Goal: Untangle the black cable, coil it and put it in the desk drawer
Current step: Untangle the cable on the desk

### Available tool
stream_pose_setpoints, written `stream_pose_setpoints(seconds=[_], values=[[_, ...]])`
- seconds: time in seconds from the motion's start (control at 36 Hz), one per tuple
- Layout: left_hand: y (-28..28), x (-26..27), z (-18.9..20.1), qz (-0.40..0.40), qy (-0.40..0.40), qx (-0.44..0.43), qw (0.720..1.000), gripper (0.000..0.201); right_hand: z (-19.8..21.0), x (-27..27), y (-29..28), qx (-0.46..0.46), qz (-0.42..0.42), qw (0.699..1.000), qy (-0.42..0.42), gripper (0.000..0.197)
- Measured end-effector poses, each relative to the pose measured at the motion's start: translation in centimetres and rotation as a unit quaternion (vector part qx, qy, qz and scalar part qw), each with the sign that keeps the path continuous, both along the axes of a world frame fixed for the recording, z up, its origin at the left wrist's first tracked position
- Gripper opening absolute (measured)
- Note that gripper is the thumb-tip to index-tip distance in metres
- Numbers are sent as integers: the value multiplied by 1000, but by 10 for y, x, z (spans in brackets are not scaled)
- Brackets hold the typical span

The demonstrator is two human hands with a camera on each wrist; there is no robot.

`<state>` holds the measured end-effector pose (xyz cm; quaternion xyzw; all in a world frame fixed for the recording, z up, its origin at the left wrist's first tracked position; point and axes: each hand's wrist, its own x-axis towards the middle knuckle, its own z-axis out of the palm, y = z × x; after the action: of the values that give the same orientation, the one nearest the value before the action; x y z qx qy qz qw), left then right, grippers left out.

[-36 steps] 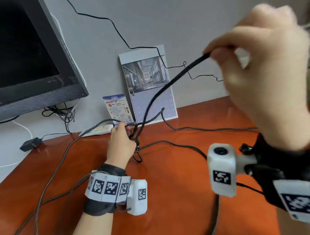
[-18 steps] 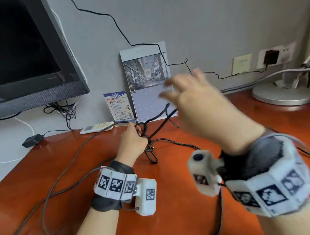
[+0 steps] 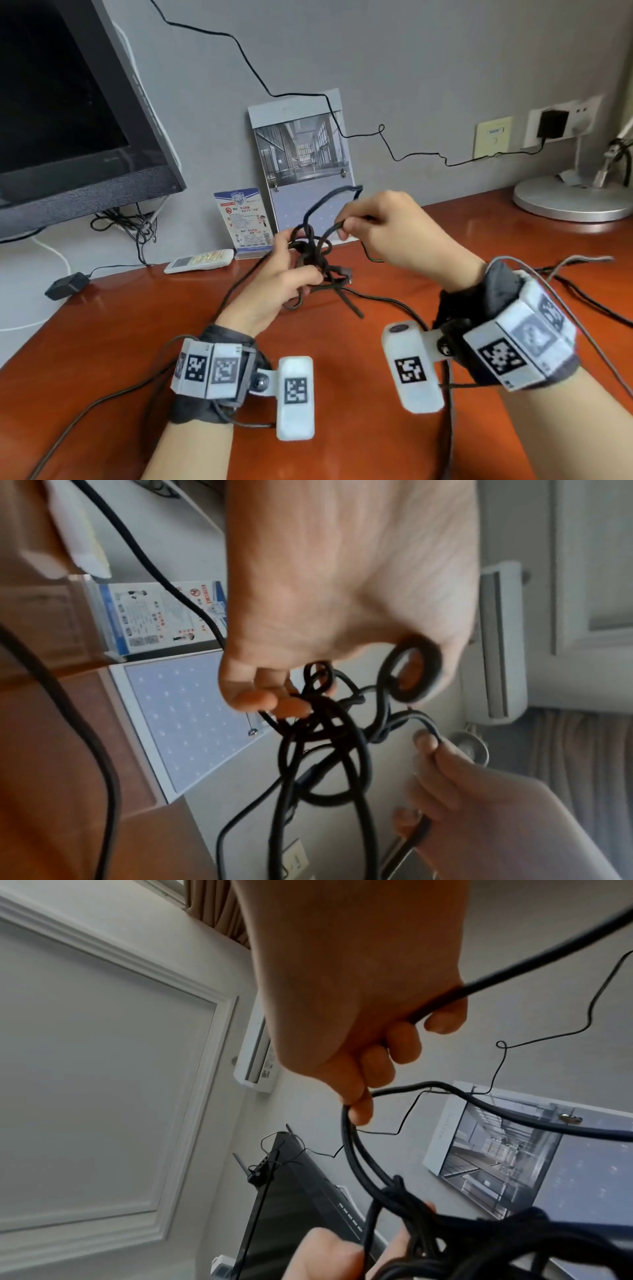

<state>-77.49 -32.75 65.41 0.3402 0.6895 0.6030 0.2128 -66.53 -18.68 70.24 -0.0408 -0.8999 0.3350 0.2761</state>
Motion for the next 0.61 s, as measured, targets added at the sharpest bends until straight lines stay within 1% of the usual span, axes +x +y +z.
stream_pose_setpoints(seconds=[0.03,0.08,0.17,0.22,0.25,0.28,0.31,0.33,0.36,0.39,0.42,0.47,0.5,0.56,0.61], values=[[0,3,2,-9,-4,14,1000,52,0,0,1,-21,-9,1000,17,31],[2,5,3,-1,3,28,1000,52,0,1,5,-64,-8,997,38,30],[4,6,1,6,17,-13,1000,46,-1,4,8,-94,-19,995,39,29],[6,9,-1,0,-4,-33,999,47,-5,2,8,-91,-44,994,28,28],[8,10,-4,4,-11,-32,999,47,-7,1,8,-65,-60,996,19,26],[11,10,-6,13,-9,-28,999,46,-8,0,8,-10,-83,996,4,25],[13,12,-8,23,2,-25,999,44,-9,0,8,69,-112,991,-14,26],[16,13,-10,28,18,-25,999,45,-9,1,6,157,-134,978,-22,29],[19,15,-13,28,34,-26,999,48,-10,2,4,238,-136,962,-17,32],[21,17,-14,26,51,-29,998,52,-12,2,1,300,-114,947,-19,34],[24,19,-16,25,72,-32,997,57,-14,3,-3,338,-88,937,-25,33],[27,21,-17,32,102,-38,994,65,-16,5,-8,380,-80,920,-40,23],[28,22,-17,38,106,-37,993,67,-17,6,-8,397,-89,911,-61,20],[28,25,-16,53,118,-33,991,65,-16,10,-5,403,-124,901,-104,21],[29,28,-14,64,136,-34,988,64,-15,12,-4,391,-163,901,-95,29]])
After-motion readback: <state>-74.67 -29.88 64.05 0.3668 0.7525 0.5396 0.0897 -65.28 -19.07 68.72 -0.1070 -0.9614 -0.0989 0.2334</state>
